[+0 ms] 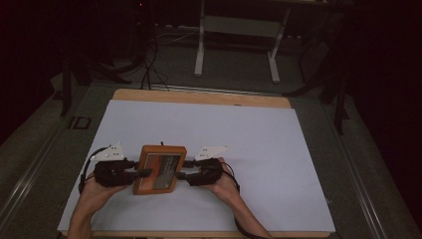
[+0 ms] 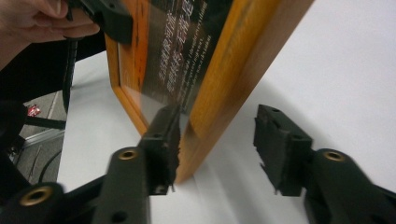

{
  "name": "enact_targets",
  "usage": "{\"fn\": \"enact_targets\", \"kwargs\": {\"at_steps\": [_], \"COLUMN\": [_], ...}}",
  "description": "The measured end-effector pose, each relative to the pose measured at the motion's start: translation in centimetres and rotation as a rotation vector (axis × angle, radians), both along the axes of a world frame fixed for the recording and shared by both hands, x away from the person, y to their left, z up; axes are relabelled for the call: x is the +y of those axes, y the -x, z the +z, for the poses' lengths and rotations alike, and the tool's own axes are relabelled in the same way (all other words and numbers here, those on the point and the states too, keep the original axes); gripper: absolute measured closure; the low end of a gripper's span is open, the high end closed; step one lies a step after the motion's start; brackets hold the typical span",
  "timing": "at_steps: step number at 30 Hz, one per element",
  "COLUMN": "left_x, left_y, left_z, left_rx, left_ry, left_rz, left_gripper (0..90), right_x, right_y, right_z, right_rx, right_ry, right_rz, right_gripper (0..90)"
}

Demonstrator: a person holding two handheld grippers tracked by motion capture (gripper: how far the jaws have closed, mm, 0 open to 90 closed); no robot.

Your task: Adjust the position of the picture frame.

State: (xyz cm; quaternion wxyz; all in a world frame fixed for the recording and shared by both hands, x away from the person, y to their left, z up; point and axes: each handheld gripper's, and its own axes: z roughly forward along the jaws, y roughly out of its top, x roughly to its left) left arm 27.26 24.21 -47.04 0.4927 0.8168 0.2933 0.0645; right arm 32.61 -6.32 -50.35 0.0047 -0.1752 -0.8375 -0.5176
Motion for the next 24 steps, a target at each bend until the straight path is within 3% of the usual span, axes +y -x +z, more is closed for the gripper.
{"fn": "enact_targets", "kwargs": {"at_steps": [5, 9, 12, 16, 24], "left_x": [0.8, 0.9, 0.1, -1.8, -5.7], "left_y": [0.0, -0.2, -0.3, -1.0, -2.4], "left_z": [-0.7, -0.9, -0.8, -1.0, -1.5], "left_rx": [0.019, 0.021, 0.021, 0.027, 0.034], "left_ry": [0.035, 0.082, 0.082, 0.093, 0.169], "left_rz": [0.003, 0.008, 0.012, 0.008, -0.019], "left_gripper": [68.1, 68.4, 68.5, 68.6, 68.6], "right_x": [1.3, 1.3, 0.1, -1.9, -6.4], "right_y": [-0.2, -0.3, -0.5, -0.9, -1.1], "right_z": [-0.3, -0.3, -0.2, 0.0, 0.9], "right_rx": [0.023, 0.028, 0.05, 0.063, 0.062], "right_ry": [-0.024, -0.03, -0.073, -0.094, -0.113], "right_rz": [0.032, 0.034, 0.013, -0.016, -0.088], "right_gripper": [60.5, 61.4, 64.3, 65.4, 65.3]}}
